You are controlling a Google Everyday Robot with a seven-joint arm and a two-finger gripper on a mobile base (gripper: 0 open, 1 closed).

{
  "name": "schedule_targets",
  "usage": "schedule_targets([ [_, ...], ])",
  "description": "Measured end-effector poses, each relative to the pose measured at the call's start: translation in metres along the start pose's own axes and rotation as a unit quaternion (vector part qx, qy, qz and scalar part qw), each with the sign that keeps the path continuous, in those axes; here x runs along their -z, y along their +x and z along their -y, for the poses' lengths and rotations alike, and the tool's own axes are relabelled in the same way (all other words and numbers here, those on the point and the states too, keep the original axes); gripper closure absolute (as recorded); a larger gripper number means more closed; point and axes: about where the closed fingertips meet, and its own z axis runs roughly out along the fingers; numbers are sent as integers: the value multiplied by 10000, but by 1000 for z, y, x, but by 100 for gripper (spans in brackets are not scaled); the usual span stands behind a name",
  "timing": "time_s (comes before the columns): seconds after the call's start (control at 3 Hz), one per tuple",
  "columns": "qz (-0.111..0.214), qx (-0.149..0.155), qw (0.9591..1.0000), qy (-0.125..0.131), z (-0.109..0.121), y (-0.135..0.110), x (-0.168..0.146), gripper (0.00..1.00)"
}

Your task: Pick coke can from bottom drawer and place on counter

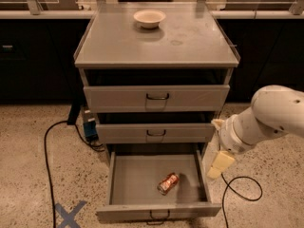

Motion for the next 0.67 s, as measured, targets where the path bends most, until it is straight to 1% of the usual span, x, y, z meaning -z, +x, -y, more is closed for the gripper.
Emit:
schedule_targets([
  [0.33,271,148,9995,-97,9,4,-46,0],
  [0.67,318,307,9990,-107,12,8,-92,0],
])
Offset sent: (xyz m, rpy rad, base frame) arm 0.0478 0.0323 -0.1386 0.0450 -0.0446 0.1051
